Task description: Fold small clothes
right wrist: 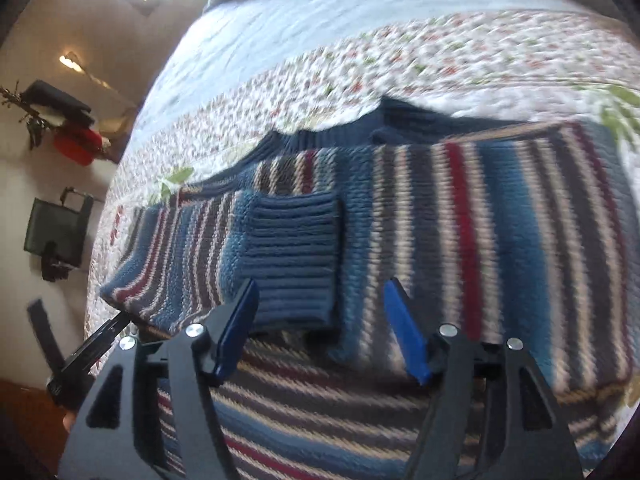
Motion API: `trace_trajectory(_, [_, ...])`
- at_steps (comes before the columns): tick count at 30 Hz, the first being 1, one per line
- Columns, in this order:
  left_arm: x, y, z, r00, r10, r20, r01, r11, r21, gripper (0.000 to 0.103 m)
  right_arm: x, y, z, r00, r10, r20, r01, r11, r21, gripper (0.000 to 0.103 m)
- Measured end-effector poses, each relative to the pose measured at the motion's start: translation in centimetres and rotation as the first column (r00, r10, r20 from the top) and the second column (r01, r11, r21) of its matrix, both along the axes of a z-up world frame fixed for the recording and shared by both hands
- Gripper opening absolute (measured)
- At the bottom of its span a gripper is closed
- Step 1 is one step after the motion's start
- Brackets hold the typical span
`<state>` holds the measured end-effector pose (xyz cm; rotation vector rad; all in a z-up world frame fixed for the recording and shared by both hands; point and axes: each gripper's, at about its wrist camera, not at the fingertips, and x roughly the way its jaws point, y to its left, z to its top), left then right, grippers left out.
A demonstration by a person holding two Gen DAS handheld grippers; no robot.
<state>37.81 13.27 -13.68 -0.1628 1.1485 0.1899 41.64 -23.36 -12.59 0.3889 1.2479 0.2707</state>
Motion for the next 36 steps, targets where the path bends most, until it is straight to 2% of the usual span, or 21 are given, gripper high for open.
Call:
trace_trajectory(1, [0.0, 0.0, 0.0, 1.000, -0.002, -0.002, 0.002, 1.000, -0.017, 0.074, 0.5, 0.8, -0.6, 0.999, 0.020, -0.026, -0.020, 1.000, 0.003, 0.065])
trace_trajectory(2, [-0.1, -0.1, -0.1, 1.000, -0.004, -0.004, 0.003, 1.000, -0.025, 0.074, 0.9, 1.3, -1.0, 0.999, 0.029, -0.042, -0.028, 1.000, 0.002, 0.059])
trace_trajectory(6, [-0.2, -1.1, 0.3, 1.000, -0.028, -0.001, 0.028, 0.998, -0.056, 0.074, 1.1, 3.0, -0.8, 0.998, 0.067, -0.014, -0.067, 0.996, -0.054, 0.029])
trace_trajectory(8, [-0.3, -1.8, 0.7, 0.999, -0.052, 0.010, 0.053, 0.996, -0.073, 0.074, 1.1, 3.0, -0.3, 0.997, 0.074, 0.003, -0.074, 0.996, -0.056, 0.021])
trace_trajectory(10, [-0.4, -2.9, 1.2, 0.996, -0.088, 0.024, 0.090, 0.992, -0.093, 0.074, 1.1, 2.7, 0.5, 0.997, 0.072, 0.034, -0.069, 0.995, -0.065, 0.019])
trace_trajectory(13, [-0.5, -4.5, 1.3, 0.988, -0.148, 0.038, 0.153, 0.970, -0.192, 0.074, 0.8, 1.4, 2.9, 0.992, 0.060, 0.112, -0.050, 0.994, -0.093, 0.018])
trace_trajectory(16, [-0.5, -5.7, 0.7, 0.983, -0.182, 0.033, 0.184, 0.944, -0.273, 0.074, 0.6, -0.1, 5.3, 0.980, 0.055, 0.193, -0.021, 0.984, -0.174, 0.018])
trace_trajectory(18, [-0.2, -6.2, 0.0, 0.981, -0.194, 0.016, 0.189, 0.932, -0.310, 0.074, 0.6, -1.1, 5.8, 0.975, 0.047, 0.218, 0.002, 0.976, -0.219, 0.018])
trace_trajectory(21, [0.0, -6.3, -0.5, 0.984, -0.180, -0.001, 0.173, 0.942, -0.287, 0.074, 1.1, -2.9, 5.1, 0.976, 0.018, 0.217, 0.049, 0.953, -0.300, 0.018])
trace_trajectory(23, [0.0, -6.2, -0.3, 0.985, -0.174, 0.006, 0.170, 0.953, -0.250, 0.074, 1.8, -3.8, 3.3, 0.985, -0.005, 0.170, 0.056, 0.954, -0.296, 0.018])
trace_trajectory(25, [0.1, -6.0, 0.4, 0.984, -0.174, 0.027, 0.176, 0.954, -0.241, 0.074, 2.4, -4.4, 1.0, 0.992, -0.021, 0.121, 0.059, 0.945, -0.323, 0.017])
trace_trajectory(28, [0.0, -5.8, 1.6, 0.980, -0.171, 0.102, 0.191, 0.950, -0.245, 0.074, 2.9, -3.9, -1.4, 0.996, -0.025, 0.083, 0.054, 0.930, -0.363, 0.017])
trace_trajectory(31, [0.3, -5.8, 1.5, 0.975, -0.169, 0.145, 0.201, 0.947, -0.250, 0.077, 3.0, -3.6, -1.2, 0.996, -0.016, 0.091, 0.050, 0.923, -0.382, 0.019])
trace_trajectory(34, [1.4, -6.3, -0.7, 0.985, -0.160, 0.072, 0.172, 0.957, -0.235, 0.077, 2.0, -3.8, 0.0, 0.993, -0.037, 0.113, 0.078, 0.917, -0.391, 0.041])
trace_trajectory(36, [1.6, -6.2, -1.6, 0.987, -0.154, 0.048, 0.161, 0.954, -0.253, 0.076, 1.0, -3.7, 1.7, 0.987, -0.036, 0.159, 0.092, 0.928, -0.361, 0.041])
